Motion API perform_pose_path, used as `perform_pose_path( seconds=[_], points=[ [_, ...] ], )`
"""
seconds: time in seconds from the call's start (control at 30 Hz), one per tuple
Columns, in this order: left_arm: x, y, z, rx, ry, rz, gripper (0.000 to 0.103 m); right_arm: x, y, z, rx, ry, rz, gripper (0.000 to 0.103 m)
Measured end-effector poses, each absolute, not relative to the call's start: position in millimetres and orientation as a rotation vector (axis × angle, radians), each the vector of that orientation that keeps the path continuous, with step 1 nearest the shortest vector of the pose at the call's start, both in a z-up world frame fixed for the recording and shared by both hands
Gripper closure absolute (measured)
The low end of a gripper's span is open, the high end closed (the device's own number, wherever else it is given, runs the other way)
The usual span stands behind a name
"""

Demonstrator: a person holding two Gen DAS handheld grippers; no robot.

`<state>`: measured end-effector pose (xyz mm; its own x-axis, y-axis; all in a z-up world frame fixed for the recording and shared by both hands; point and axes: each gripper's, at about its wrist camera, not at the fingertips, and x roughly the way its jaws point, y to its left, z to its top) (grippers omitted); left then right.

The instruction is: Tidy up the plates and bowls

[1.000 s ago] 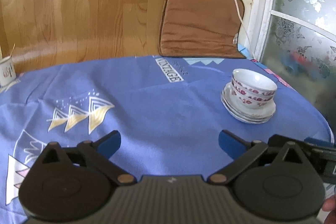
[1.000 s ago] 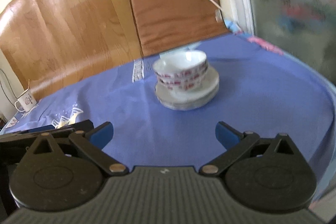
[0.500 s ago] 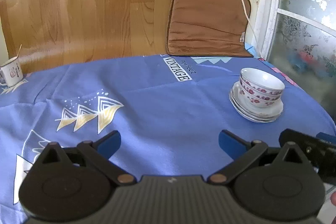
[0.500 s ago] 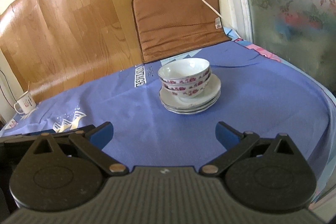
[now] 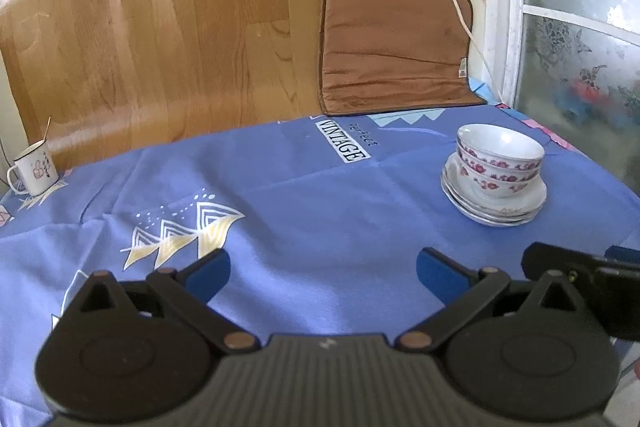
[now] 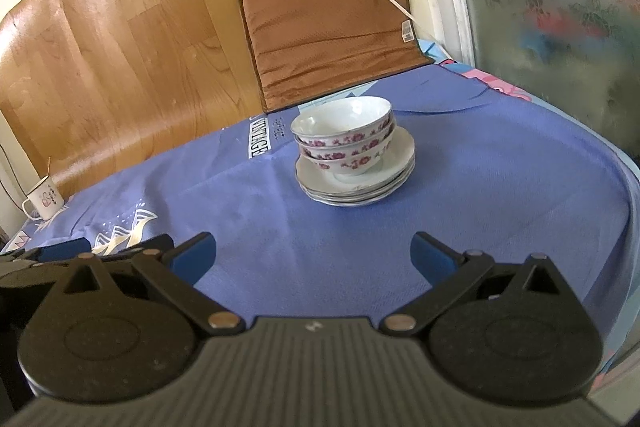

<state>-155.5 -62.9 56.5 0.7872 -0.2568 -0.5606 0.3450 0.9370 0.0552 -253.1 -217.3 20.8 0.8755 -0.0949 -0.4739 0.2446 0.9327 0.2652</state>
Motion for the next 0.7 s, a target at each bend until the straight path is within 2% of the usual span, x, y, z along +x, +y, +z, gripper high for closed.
perform_pose_path(
  seconds=[0.7],
  points=[
    [-150.4, -55.7, 54.7, 0.104, 0.623, -0.329, 0.000, -251.5, -224.3, 16.1, 0.355, 0.473, -0.211, 0.000]
  ],
)
